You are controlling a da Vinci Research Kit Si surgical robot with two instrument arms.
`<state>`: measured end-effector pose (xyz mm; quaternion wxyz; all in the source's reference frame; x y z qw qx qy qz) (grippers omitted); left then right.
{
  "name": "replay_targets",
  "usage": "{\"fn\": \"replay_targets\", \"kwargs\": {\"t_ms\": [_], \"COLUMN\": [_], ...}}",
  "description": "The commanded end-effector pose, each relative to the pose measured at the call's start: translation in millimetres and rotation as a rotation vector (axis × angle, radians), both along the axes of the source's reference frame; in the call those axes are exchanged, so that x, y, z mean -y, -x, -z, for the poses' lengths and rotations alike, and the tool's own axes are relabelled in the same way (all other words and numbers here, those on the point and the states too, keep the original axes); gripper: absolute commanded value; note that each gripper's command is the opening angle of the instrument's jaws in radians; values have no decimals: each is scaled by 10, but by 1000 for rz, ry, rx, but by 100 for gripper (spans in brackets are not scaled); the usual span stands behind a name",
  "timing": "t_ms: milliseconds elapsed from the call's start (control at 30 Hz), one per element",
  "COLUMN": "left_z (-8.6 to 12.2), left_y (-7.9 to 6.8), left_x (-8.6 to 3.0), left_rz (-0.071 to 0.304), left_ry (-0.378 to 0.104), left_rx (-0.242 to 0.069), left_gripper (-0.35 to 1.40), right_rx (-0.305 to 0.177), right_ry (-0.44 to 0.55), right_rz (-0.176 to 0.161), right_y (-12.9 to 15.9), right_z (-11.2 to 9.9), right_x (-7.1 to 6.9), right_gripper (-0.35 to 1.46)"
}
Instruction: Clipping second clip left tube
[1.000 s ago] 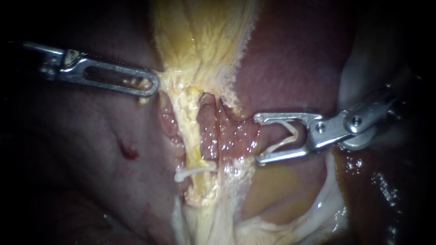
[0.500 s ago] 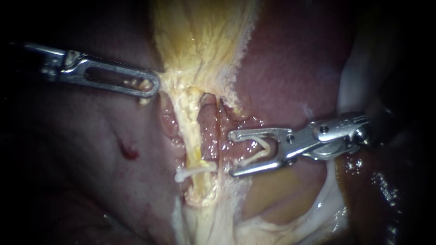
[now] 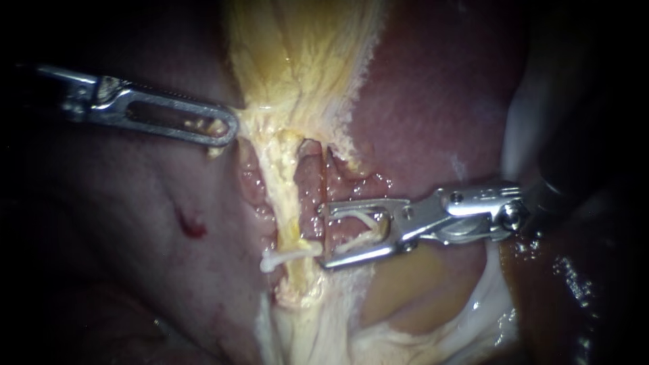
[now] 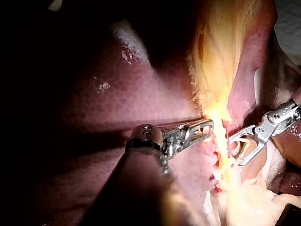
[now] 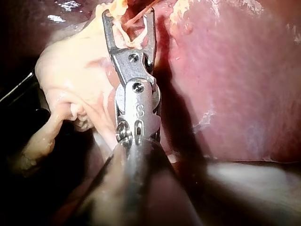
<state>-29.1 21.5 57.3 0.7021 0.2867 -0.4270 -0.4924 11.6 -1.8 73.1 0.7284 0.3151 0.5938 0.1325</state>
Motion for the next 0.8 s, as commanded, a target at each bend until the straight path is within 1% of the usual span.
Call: {"fn": "replay_targets", "kwargs": {"t_ms": [33,333,567,800], "left_z": [0,0,-1,-1], "left_y": [0,0,0,0], "left_x": [0,0,1,1], "left_rz": [-1,-1,-1,-1], "left_ry": [0,1,1,1], "left_rx": [0,0,0,0], "left_gripper": [-35,-35,-35,-35], "right_rx": [0,-14,-17,-9], "right_ry": [-1,-9,-13,-14], "right_rz": [1,5,10,1], "right_y": [1,2,16,29], "right_z": [0,3,6,11], "right_x": [1,1,-3,-9], "right_gripper": [48,48,47,47]}}
